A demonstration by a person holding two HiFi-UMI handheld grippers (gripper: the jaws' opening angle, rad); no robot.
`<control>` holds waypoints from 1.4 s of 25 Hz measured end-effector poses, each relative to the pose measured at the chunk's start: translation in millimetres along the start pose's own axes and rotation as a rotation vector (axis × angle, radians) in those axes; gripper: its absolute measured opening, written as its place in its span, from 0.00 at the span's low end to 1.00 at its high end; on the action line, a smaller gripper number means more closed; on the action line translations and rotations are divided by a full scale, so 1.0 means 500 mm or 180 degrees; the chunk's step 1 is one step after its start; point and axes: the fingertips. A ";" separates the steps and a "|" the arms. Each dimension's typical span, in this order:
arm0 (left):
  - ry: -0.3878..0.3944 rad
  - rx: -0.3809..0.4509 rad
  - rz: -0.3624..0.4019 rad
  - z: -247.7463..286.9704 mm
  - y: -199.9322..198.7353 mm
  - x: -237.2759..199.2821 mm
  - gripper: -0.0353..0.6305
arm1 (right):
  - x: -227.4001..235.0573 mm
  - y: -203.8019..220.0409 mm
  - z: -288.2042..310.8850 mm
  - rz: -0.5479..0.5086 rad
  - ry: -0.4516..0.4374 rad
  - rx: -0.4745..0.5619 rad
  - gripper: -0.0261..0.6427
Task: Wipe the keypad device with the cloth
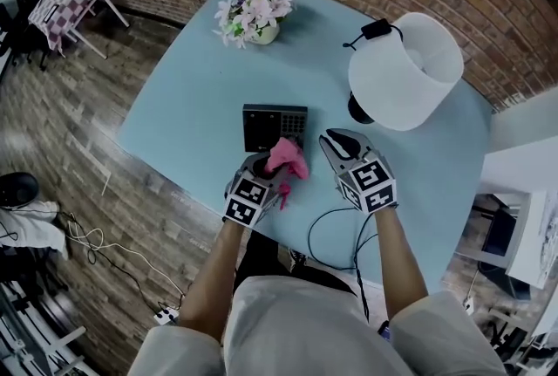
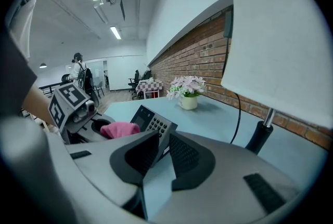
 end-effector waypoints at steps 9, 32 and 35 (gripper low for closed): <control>-0.0199 0.0474 0.0247 0.039 -0.243 -0.048 0.23 | 0.016 -0.040 -0.038 0.0323 0.0184 0.0327 0.17; -0.0024 -0.0265 0.0138 0.086 -0.046 0.007 0.23 | 0.005 -0.029 -0.046 0.0429 0.0314 0.0261 0.17; -0.0035 -0.0311 0.0075 0.081 -0.017 0.010 0.23 | -0.004 -0.026 -0.043 0.0394 0.0301 0.0212 0.17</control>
Point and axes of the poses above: the fingertips, and each gripper's own axes: z forward along the fingers, x to its right, y out of its underside, and after that the axes turned 11 degrees about x, right-handed
